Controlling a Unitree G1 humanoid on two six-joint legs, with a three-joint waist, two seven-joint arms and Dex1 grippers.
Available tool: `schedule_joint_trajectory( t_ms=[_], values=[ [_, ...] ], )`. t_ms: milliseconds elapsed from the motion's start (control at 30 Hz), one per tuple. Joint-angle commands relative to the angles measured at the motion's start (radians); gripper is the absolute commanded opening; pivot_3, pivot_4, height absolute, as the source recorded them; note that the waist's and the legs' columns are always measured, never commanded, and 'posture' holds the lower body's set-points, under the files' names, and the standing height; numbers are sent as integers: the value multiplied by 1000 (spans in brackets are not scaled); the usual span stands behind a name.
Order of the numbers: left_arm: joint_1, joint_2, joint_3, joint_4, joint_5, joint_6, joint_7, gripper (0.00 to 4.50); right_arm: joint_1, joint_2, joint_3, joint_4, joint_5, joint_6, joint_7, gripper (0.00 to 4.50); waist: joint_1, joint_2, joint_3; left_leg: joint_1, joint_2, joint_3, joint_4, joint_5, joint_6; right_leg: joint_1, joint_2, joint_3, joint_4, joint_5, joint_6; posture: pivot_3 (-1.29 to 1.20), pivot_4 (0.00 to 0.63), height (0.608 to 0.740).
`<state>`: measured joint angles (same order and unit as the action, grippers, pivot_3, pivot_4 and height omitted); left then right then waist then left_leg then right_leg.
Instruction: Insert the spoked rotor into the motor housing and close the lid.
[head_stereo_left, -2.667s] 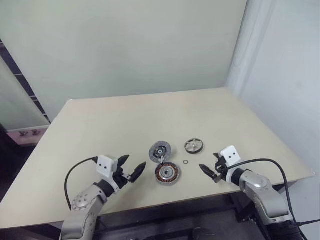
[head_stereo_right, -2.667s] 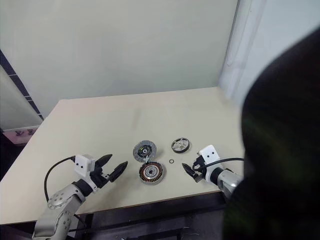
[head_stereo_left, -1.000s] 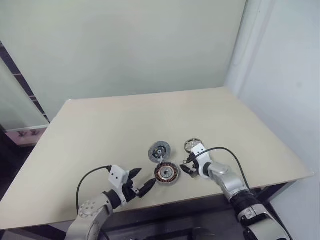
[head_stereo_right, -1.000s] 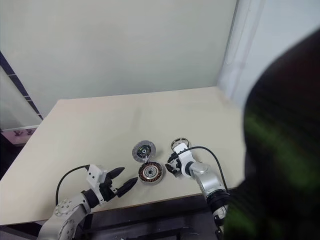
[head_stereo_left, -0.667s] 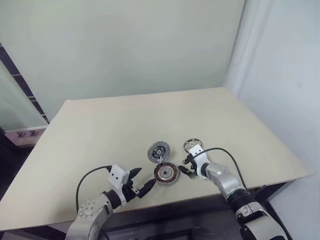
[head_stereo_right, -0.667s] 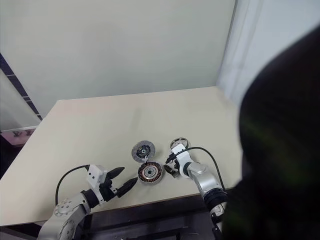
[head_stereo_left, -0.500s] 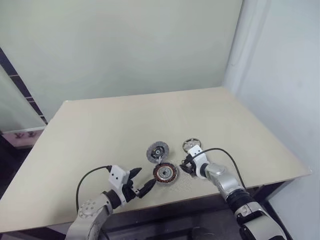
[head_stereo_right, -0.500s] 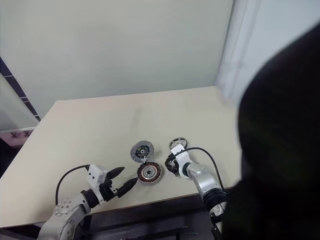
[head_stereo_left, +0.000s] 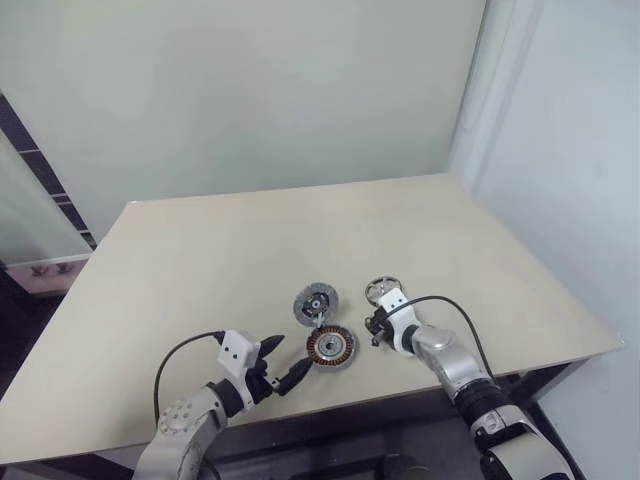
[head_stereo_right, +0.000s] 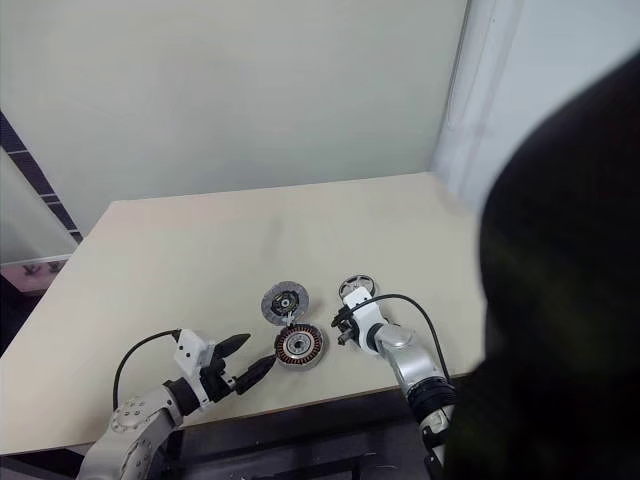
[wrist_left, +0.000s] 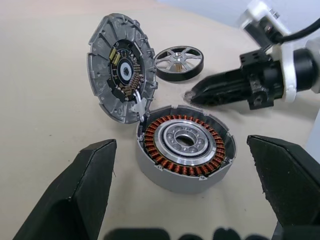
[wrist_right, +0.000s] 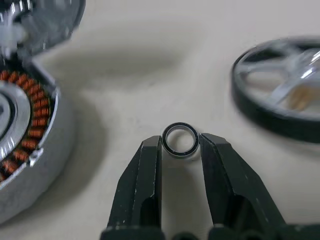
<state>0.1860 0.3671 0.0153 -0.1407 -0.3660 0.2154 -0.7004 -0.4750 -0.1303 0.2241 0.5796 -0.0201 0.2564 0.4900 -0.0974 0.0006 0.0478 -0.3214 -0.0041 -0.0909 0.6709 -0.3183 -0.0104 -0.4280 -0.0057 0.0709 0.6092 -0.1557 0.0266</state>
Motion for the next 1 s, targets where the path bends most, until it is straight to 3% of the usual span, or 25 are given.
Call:
schedule_joint_trajectory(
  t_ms=[33, 433, 1000],
  values=[
    [-19, 21, 34, 6, -3, -25, -7, 4500, 2, -3, -8, -178, 30, 68, 37, 815, 0, 0, 0, 0, 0, 0, 0, 0, 0, 0, 0, 0, 0, 0, 0, 0, 0, 740],
    [-17, 36, 38, 35, -7, -32, -31, 4500, 64, 13, 106, -499, 52, 314, 121, 815, 0, 0, 0, 0, 3, -1, 0, 0, 0, 0, 3, 0, 0, 0, -1, 0, 0, 740],
    [16, 60, 24, 28, 6, -64, -97, 4500, 60, 56, 196, -421, 20, 312, 97, 815, 0, 0, 0, 0, 3, -1, 0, 0, 0, -1, 3, 0, 0, 0, -1, 0, 0, 740]
  ],
)
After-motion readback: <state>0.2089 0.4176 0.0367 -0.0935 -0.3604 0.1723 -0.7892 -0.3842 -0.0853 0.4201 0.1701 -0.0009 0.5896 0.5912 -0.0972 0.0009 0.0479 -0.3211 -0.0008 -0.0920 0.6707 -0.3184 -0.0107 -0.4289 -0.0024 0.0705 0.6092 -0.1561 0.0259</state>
